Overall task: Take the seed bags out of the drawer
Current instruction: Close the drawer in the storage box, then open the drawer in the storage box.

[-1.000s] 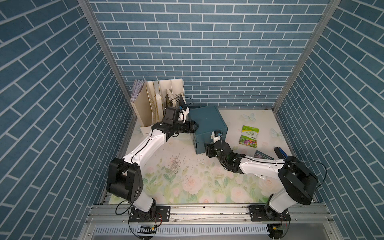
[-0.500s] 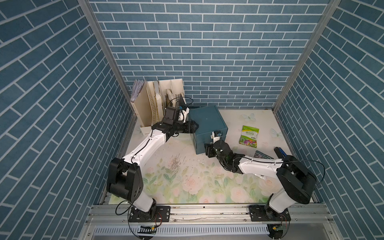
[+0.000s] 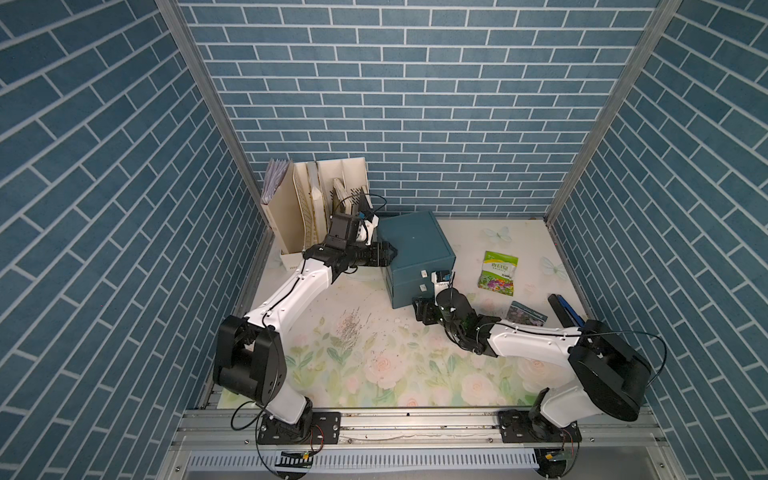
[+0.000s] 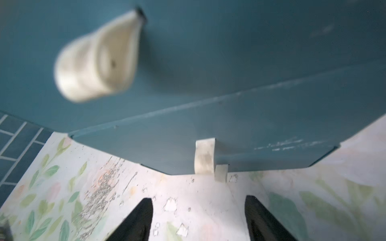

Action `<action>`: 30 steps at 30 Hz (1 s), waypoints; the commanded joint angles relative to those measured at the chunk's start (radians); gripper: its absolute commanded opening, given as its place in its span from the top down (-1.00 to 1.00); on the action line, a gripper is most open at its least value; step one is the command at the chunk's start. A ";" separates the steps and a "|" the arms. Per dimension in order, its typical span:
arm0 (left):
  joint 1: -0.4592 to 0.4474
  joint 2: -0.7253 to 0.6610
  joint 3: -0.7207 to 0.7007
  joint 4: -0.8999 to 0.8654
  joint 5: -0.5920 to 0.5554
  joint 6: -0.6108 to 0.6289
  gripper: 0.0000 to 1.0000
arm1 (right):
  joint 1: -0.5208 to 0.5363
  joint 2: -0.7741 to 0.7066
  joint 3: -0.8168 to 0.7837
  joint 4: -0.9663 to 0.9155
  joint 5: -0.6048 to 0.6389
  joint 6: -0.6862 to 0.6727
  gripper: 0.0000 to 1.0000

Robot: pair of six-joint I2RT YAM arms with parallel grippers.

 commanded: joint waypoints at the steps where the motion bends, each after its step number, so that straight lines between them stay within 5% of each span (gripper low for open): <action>1: 0.006 0.051 -0.032 -0.184 -0.059 0.045 -0.61 | -0.008 -0.024 -0.010 -0.034 -0.087 0.095 -0.47; 10: 0.007 0.056 -0.029 -0.184 -0.057 0.047 -0.61 | -0.065 0.010 -0.099 0.198 -0.212 0.291 -0.37; 30: 0.011 0.053 -0.032 -0.184 -0.057 0.050 -0.61 | -0.126 0.180 -0.104 0.428 -0.254 0.438 -0.03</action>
